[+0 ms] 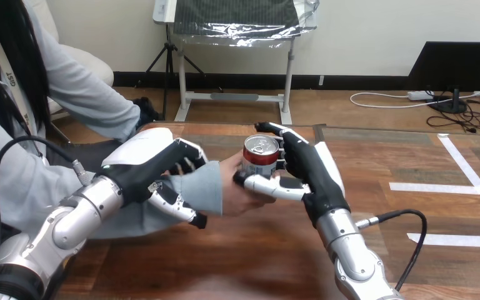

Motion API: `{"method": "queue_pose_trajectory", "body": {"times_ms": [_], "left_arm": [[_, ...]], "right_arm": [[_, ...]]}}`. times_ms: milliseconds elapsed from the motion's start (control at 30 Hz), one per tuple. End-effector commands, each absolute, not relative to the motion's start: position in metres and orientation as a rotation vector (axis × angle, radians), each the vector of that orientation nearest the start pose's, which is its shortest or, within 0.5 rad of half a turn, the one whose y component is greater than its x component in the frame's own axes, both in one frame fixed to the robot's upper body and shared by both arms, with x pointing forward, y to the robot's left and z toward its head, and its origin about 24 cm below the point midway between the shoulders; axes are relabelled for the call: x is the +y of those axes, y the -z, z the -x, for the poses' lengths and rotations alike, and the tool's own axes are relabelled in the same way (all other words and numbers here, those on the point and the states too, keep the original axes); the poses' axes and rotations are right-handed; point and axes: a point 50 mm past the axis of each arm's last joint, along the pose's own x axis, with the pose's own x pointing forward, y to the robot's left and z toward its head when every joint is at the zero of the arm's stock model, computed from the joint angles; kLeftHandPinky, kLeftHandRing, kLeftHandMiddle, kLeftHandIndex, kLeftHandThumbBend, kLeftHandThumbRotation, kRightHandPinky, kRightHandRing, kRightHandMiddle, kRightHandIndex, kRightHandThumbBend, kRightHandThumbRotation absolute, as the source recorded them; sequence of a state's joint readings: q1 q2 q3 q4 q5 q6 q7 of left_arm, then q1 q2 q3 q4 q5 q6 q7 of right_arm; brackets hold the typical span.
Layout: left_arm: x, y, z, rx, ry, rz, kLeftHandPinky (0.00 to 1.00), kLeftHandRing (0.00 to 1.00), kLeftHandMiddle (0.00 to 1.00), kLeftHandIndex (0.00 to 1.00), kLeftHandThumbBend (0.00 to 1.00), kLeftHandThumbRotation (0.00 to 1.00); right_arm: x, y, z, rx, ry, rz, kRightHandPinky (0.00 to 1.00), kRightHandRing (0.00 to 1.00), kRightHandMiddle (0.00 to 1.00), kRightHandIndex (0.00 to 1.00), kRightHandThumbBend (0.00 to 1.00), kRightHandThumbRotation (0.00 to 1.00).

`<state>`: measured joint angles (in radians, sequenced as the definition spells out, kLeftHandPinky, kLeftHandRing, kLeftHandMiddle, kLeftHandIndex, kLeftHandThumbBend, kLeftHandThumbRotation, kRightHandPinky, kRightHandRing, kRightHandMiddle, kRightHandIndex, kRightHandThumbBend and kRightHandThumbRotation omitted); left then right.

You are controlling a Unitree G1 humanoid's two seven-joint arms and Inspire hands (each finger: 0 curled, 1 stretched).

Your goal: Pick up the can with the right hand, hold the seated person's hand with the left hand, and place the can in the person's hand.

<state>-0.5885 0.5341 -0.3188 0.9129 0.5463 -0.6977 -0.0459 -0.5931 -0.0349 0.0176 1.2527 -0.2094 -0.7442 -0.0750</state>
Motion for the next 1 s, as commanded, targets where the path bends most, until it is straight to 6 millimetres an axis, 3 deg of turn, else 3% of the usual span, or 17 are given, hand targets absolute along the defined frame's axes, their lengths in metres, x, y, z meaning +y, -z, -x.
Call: {"method": "queue_pose_trajectory", "body": {"times_ms": [0, 400, 967], "left_arm": [[0.186, -0.072, -0.337, -0.328, 0.533, -1.098, 0.84, 0.88, 0.88, 0.89, 1.00, 0.41], [0.187, -0.067, -0.331, -0.342, 0.506, -1.069, 0.96, 0.99, 0.99, 0.99, 1.00, 0.49], [0.189, -0.058, -0.318, -0.372, 0.440, -0.963, 0.99, 1.00, 1.00, 1.00, 1.00, 0.58]], "right_arm": [[-0.107, -0.033, -0.338, -0.194, -0.233, 0.270, 0.88, 0.91, 0.91, 0.98, 1.00, 0.44], [-0.112, -0.030, -0.337, -0.183, -0.242, 0.288, 0.94, 0.96, 0.97, 1.00, 1.00, 0.54], [-0.119, -0.026, -0.335, -0.157, -0.245, 0.276, 0.98, 1.00, 1.00, 1.00, 1.00, 0.58]]}}
